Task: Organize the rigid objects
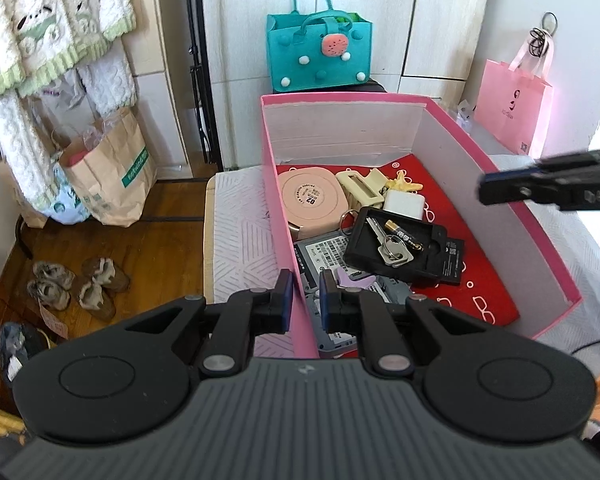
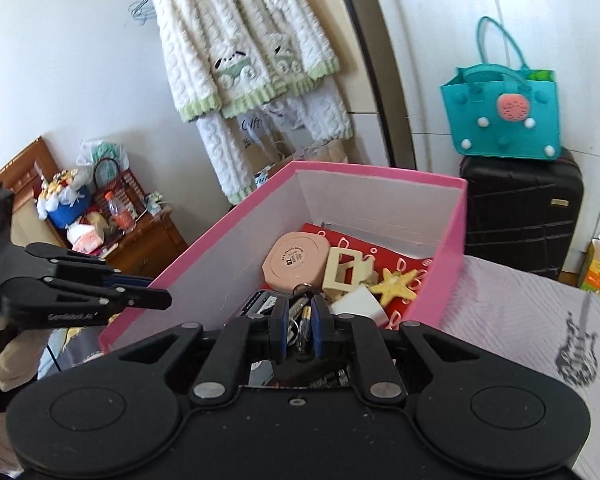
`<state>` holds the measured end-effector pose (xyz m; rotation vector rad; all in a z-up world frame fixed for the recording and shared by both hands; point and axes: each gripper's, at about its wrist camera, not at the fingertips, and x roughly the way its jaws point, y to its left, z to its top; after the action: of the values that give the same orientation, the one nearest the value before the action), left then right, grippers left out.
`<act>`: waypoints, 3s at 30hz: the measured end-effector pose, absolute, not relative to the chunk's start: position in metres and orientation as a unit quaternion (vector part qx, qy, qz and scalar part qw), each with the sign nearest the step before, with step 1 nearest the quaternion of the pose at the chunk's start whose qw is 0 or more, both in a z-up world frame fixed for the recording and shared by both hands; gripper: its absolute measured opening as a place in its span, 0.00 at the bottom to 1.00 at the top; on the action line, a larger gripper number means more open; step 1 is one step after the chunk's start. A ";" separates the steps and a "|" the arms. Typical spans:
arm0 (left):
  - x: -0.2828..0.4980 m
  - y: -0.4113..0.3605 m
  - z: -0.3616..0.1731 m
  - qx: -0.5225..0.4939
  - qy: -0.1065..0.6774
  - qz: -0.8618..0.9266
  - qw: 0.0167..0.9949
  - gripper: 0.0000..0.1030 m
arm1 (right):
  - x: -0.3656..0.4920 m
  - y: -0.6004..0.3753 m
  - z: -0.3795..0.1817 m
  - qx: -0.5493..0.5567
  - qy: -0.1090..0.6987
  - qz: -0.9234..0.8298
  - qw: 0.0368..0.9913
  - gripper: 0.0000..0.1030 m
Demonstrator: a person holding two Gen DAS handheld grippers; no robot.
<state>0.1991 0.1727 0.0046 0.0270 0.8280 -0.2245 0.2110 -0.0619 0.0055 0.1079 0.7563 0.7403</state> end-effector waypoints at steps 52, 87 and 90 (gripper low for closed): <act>0.073 0.068 0.057 0.009 0.357 -0.016 0.934 0.88 | 0.032 -0.133 0.065 0.049 0.334 0.095 0.937 1.00; 0.034 0.034 0.036 0.004 0.322 0.000 0.947 0.99 | -0.009 -0.139 0.053 0.030 0.290 0.017 0.956 1.00; 0.036 0.038 0.036 -0.002 0.320 0.004 0.948 0.99 | -0.008 -0.134 0.051 0.031 0.292 0.019 0.956 1.00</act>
<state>0.0365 0.0382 0.0361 -0.0045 0.6505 0.0089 -0.0076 -0.1344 0.0508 0.0635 0.5934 0.0387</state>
